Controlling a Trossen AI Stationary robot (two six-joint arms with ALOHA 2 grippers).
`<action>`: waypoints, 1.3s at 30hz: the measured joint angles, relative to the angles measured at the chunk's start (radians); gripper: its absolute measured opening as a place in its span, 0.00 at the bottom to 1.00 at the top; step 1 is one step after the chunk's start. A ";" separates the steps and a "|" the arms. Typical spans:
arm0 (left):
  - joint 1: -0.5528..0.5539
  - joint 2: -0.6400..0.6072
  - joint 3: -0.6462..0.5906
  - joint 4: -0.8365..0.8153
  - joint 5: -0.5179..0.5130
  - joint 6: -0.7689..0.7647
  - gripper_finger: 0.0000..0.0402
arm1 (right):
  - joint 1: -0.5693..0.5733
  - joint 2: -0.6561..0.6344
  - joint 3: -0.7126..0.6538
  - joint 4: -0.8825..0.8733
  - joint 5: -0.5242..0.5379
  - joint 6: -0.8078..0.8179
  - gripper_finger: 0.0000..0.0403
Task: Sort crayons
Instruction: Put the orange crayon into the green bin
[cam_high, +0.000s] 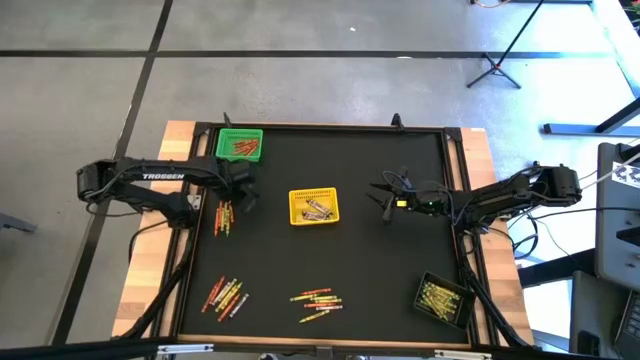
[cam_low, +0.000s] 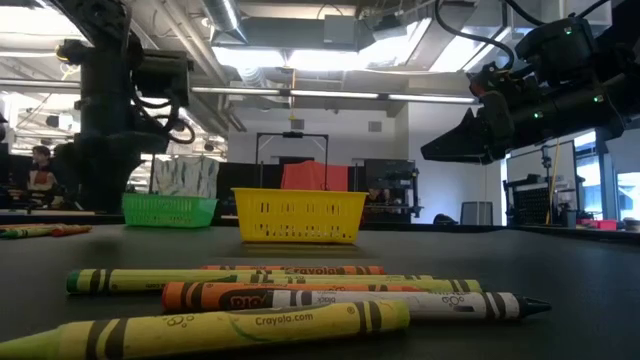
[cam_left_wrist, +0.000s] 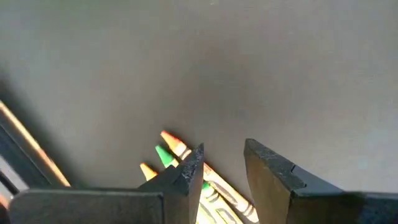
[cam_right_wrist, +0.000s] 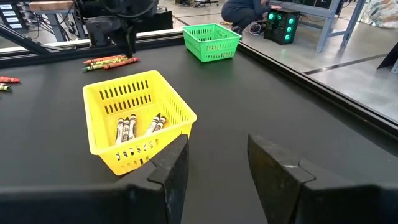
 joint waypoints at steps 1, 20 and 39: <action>-0.002 0.000 0.000 -0.006 0.000 -0.024 0.25 | 0.000 0.000 0.000 0.000 0.000 0.000 0.40; -0.033 -0.001 -0.119 0.116 0.014 -0.095 0.23 | 0.000 0.000 0.000 -0.001 0.000 0.000 0.40; -0.033 0.030 -0.130 0.241 0.044 0.021 0.08 | 0.000 0.000 0.000 -0.009 0.000 0.000 0.40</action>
